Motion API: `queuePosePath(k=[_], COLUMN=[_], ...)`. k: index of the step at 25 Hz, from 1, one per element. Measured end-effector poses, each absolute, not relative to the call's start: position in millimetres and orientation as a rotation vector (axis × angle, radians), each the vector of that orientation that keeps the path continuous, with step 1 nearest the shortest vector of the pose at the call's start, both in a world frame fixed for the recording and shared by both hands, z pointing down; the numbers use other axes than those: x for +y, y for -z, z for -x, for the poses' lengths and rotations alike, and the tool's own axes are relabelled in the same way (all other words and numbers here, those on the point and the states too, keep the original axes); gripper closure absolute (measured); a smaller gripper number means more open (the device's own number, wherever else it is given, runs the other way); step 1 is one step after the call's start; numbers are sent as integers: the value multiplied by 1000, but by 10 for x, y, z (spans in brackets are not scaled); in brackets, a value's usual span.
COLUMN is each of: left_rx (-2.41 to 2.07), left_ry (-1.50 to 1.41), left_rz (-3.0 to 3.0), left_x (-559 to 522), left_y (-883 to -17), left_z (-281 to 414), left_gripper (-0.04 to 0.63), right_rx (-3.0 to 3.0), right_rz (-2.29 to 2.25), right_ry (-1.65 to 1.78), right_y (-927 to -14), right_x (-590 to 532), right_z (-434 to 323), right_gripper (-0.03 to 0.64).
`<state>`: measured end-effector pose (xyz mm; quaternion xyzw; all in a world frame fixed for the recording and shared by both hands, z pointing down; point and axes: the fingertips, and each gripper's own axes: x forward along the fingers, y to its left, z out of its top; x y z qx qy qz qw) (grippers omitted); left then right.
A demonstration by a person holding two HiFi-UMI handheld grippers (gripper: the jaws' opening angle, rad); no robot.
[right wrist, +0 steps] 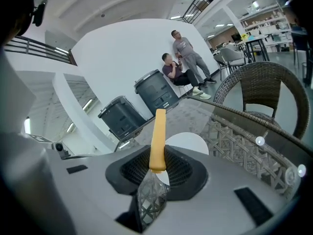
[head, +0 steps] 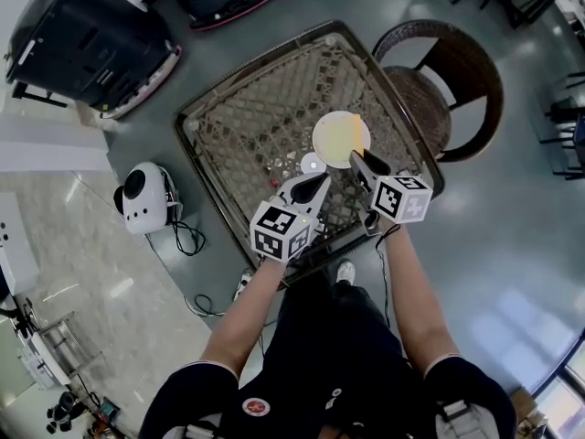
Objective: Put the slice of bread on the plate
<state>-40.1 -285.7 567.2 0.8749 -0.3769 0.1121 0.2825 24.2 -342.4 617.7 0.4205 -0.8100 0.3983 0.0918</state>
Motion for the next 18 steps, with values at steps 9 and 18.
queuePosePath(k=[9,18], left_rx=[-1003,-977], left_ry=[-319,-334], left_rz=[-2325,-2326], left_x=[-2921,-2953], left_y=[-5772,-5814], left_z=[443,348], left_gripper=[588,588], right_rx=[-2389,-2308], right_rz=[-1250,-1272], right_ry=[-1298,-1323], right_y=[-6375,-6492], right_x=[-3489,-3495], right_z=[-270,-421], right_gripper=[528,526])
